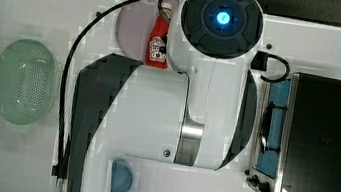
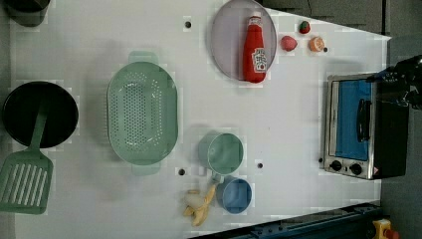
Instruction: Pick ketchup from plate and place it on table.
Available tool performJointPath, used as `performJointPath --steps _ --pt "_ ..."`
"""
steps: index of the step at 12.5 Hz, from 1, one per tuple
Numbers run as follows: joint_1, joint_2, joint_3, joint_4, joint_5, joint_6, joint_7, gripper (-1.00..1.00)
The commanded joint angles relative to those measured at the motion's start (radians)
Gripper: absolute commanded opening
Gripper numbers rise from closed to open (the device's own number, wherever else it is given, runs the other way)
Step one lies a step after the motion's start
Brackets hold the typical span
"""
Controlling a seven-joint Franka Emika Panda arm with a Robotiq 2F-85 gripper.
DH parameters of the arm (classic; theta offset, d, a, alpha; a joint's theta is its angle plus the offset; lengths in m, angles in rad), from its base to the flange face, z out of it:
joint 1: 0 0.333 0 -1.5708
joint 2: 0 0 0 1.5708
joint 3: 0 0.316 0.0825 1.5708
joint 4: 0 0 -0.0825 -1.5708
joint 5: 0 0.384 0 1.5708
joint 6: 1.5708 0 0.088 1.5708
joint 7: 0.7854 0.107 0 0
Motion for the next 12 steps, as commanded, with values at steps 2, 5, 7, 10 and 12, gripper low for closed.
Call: performJointPath --steps 2,5,7,10,12 --pt "-0.078 -0.207 0.088 0.017 -0.001 -0.228 0.105 0.80" --pt "-0.071 -0.164 0.094 0.013 -0.001 -0.221 0.067 1.00" --pt "-0.059 -0.109 0.096 0.013 -0.001 -0.201 0.001 1.00" --pt "-0.048 0.001 0.108 0.013 -0.001 -0.116 -0.145 1.00" --pt "-0.042 0.085 0.117 0.014 -0.002 -0.061 -0.255 1.00"
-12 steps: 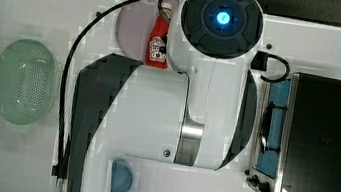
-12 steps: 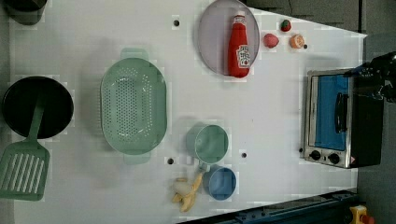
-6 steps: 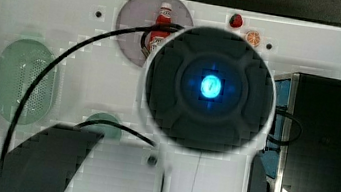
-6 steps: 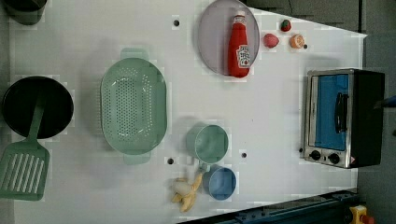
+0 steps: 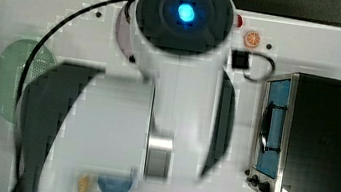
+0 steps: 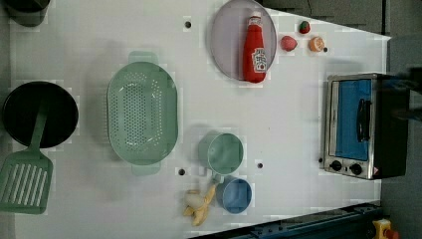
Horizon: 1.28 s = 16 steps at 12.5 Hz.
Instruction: Pick ketchup from plate and place it on table.
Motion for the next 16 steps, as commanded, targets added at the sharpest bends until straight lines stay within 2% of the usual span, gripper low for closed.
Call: performJointPath --steps 1,5,16 --pt "0.016 0.148 0.009 -0.039 -0.001 0.059 -0.233 1.00" --pt "0.034 0.306 0.009 -0.036 -0.011 0.215 -0.349 1.00" --pt "0.073 0.661 0.007 -0.013 -0.181 0.756 -0.463 1.00"
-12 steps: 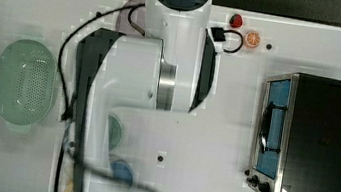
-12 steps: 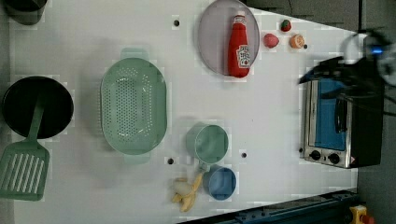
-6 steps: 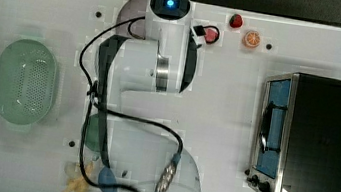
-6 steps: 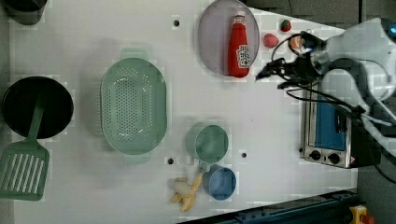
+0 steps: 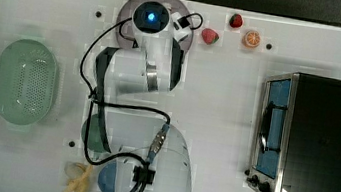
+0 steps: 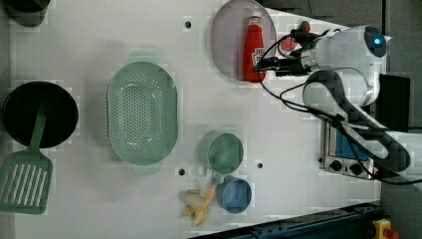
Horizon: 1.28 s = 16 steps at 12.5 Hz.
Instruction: Pick ketchup from plate and place it on table.
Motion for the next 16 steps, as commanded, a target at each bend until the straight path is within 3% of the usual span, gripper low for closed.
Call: performJointPath --steps 1,4,7,12,16 --pt "0.002 0.038 -0.002 0.028 -0.002 0.107 -0.047 1.00" --pt "0.003 0.081 -0.005 0.029 -0.002 0.158 -0.047 0.93" --pt "0.003 0.093 -0.006 0.033 -0.002 0.195 -0.047 0.23" --pt "0.001 0.047 -0.004 0.035 0.003 0.192 -0.038 0.21" --pt "-0.011 -0.113 -0.006 0.026 0.004 0.102 0.009 0.21"
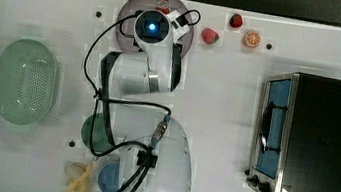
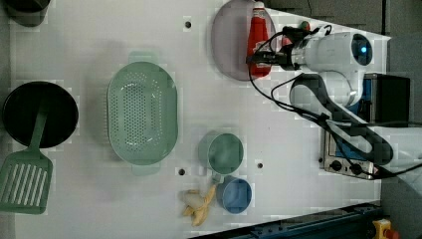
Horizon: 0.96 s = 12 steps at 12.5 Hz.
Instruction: Pick ketchup from plate and place it on table.
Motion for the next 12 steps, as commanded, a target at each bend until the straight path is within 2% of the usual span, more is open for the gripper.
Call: performJointPath --steps 1,5,8,12 --pt "-0.021 -0.211 0.005 0.016 0.008 -0.106 0.029 0.21" --pt "-0.060 -0.406 -0.012 -0.004 0.031 -0.379 0.035 0.21" --pt "-0.096 -0.530 -0.037 -0.069 0.137 -0.537 0.034 0.21" --pt "-0.120 -0.646 -0.086 -0.233 0.172 -0.588 0.034 0.21"
